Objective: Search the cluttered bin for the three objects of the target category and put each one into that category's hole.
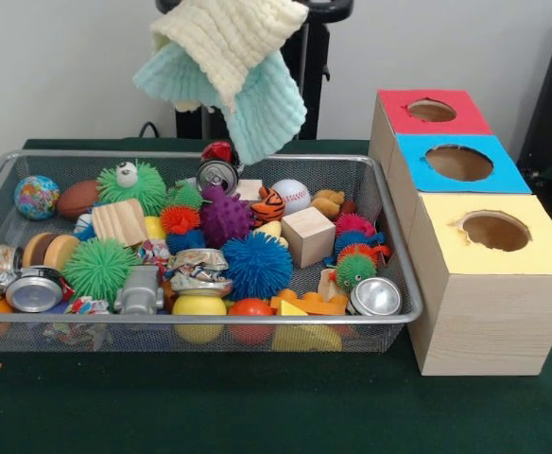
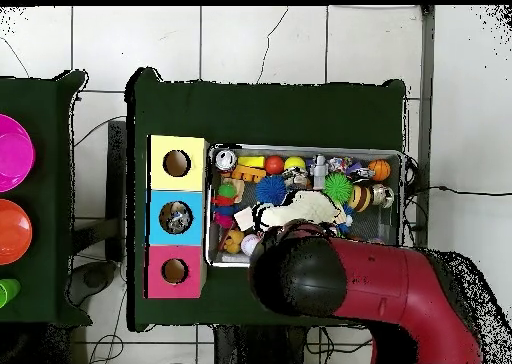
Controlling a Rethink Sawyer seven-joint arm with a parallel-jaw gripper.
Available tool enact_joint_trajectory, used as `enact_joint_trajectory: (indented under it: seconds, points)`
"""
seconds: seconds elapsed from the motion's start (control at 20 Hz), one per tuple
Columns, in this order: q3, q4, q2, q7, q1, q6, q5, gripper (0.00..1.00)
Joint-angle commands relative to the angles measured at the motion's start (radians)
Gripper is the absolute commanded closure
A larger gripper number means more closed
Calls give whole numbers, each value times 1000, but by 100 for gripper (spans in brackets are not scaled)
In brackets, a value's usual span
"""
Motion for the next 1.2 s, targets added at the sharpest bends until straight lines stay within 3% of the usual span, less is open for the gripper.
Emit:
enact_joint_trajectory:
  seconds: [0.05,0.65,1.2]
  points:
    - [89,15,87,-143,-66,-60,-15,100]
    - [120,-3,90,-164,-108,-32,-68,100]
    - [200,-37,91,-274,-210,19,-81,100]
